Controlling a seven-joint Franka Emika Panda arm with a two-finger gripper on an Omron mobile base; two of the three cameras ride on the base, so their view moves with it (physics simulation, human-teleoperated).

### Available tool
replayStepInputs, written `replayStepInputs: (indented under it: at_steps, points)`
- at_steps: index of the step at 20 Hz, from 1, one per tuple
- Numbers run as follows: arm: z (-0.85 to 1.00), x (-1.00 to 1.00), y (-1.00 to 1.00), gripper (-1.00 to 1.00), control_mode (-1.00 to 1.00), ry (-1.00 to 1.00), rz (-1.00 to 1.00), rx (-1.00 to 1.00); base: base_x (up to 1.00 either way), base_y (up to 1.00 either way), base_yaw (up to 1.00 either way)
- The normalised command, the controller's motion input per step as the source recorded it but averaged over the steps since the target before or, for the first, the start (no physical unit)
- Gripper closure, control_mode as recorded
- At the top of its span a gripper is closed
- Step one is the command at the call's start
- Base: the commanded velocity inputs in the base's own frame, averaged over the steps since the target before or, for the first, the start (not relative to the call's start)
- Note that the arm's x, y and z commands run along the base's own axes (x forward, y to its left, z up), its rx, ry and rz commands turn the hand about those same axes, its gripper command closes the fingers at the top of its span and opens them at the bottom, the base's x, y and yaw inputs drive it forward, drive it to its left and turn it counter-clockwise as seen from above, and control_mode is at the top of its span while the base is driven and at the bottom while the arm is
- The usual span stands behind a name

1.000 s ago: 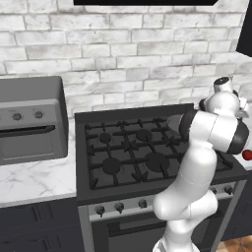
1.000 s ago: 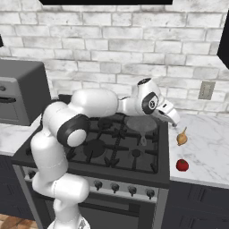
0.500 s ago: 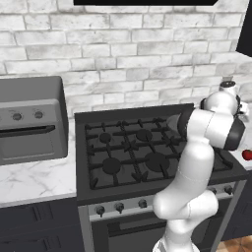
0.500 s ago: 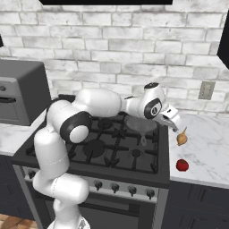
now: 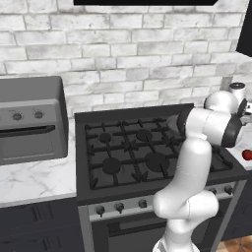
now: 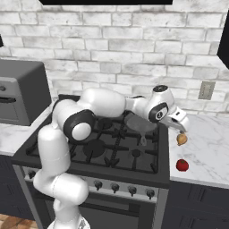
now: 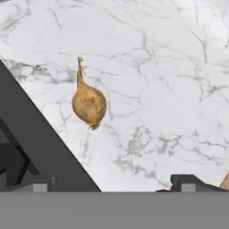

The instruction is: Place the pan on the rear right burner on the stove. Then place the tomato and the onion in the pan and turn on the rear right burner.

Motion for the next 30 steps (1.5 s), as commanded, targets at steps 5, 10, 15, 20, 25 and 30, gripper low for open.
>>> replayStepInputs:
  at_steps: [5,10,15,20,25,30]
  points:
    - [-0.09,0.0,-0.16,-1.0,-1.0,0.0,0.04,0.0,0.0,0.0,0.0]
    - [-0.06,0.0,-0.04,-1.0,-1.0,0.0,0.08,0.01,0.0,0.0,0.0]
    - [-0.05,0.0,-0.02,-1.0,-1.0,0.0,0.09,0.02,0.0,0.0,0.0]
    - [-0.07,0.01,-0.04,-1.0,-1.0,0.0,0.06,0.0,0.0,0.0,0.0]
    - [-0.09,0.05,-0.03,-1.0,-1.0,0.0,0.06,0.0,0.0,0.0,0.0]
    - [-0.07,0.05,-0.03,-1.0,-1.0,0.0,0.05,0.01,0.0,0.0,0.0]
